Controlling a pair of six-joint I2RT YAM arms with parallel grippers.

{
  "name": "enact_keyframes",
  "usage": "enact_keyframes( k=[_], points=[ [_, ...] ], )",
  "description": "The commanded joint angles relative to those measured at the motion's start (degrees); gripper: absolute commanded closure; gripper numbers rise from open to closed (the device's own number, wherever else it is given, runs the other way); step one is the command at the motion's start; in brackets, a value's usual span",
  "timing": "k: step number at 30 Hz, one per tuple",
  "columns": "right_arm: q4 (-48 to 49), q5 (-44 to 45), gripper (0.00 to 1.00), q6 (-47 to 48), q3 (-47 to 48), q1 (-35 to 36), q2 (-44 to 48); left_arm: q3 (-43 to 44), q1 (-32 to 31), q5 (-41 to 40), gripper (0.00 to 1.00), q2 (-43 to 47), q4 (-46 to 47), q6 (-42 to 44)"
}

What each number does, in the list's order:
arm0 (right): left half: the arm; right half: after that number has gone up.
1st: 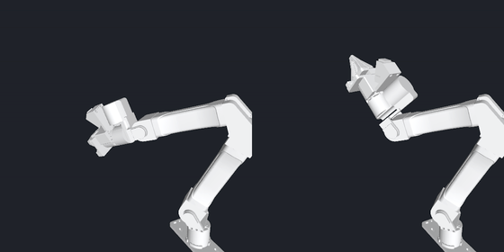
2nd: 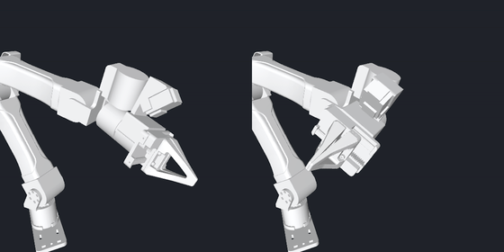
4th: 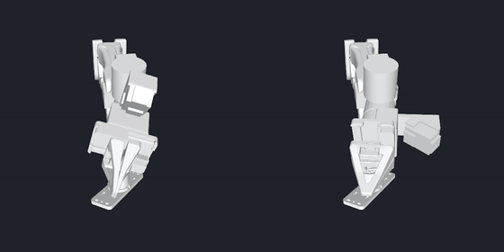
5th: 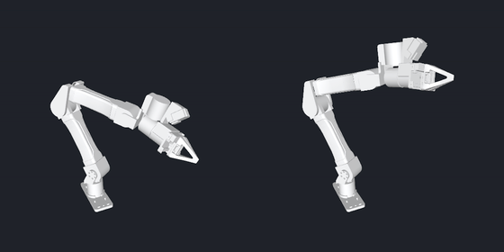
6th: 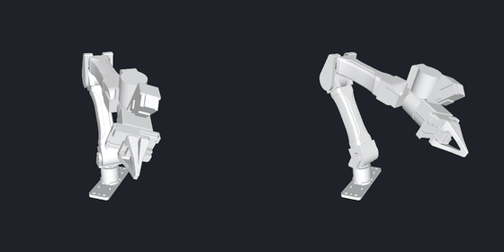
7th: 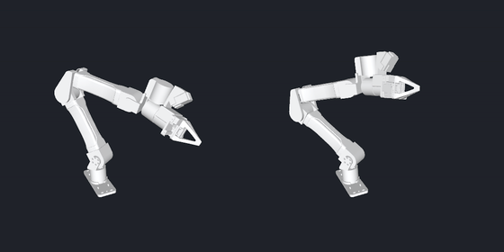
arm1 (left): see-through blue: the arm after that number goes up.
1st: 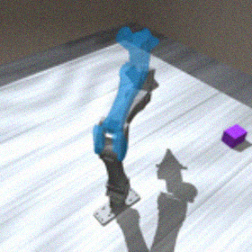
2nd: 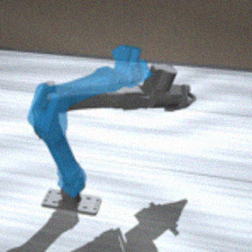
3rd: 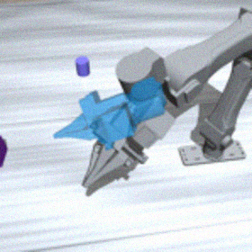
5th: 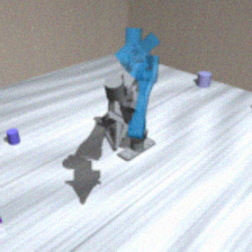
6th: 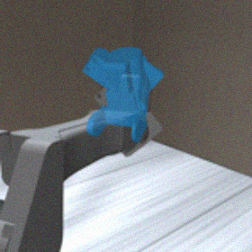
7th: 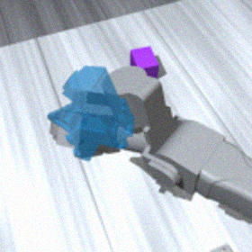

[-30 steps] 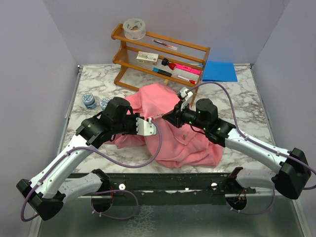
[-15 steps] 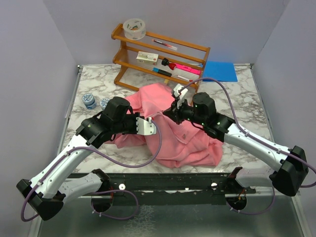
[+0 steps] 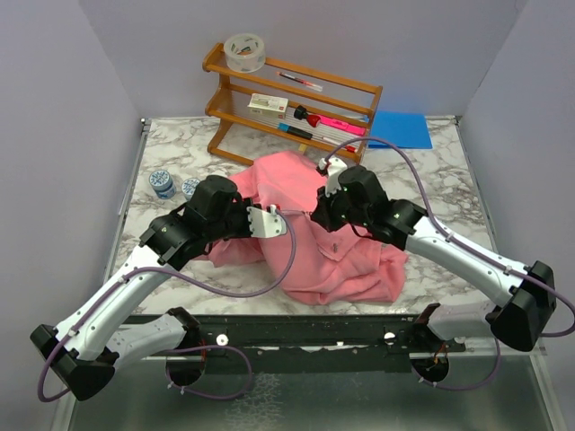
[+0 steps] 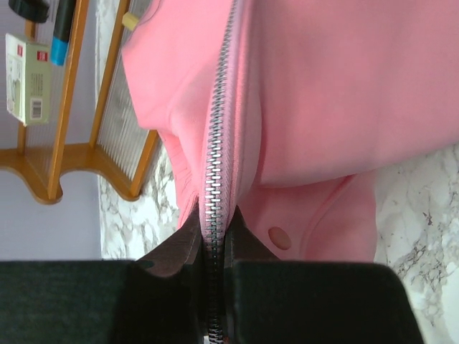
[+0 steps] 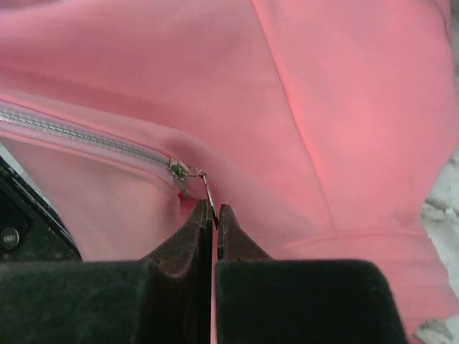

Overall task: Zip up the jacket
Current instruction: Zip the zipper on the jacket.

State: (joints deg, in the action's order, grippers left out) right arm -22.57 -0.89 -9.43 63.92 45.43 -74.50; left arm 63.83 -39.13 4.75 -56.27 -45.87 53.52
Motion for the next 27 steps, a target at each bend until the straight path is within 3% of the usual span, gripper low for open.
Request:
enact_keyframes(
  k=[1,10,16,24,27],
  points=[
    [-12.2,9.9,1.00,-9.8,-3.7,-1.0,2.1,-0.2,0.2,-10.4,1.00,1.0,5.2,-2.9],
    [-15.7,15.7,1.00,-18.9,-9.0,-1.0,10.7,-3.1,1.5,-31.2,1.00,2.1,19.7,-5.3],
    [-19.0,18.1,1.00,-21.4,-9.0,-1.0,14.8,-3.2,6.0,-38.1,1.00,2.2,30.5,-4.1],
    [-22.8,23.2,1.00,-22.1,-6.3,-0.9,18.8,0.2,10.0,-33.0,1.00,-0.4,33.4,-2.7],
    [-16.3,16.9,1.00,-17.0,-7.1,-1.0,20.4,1.2,10.0,-21.4,1.00,-0.2,28.8,-2.1]
  ],
)
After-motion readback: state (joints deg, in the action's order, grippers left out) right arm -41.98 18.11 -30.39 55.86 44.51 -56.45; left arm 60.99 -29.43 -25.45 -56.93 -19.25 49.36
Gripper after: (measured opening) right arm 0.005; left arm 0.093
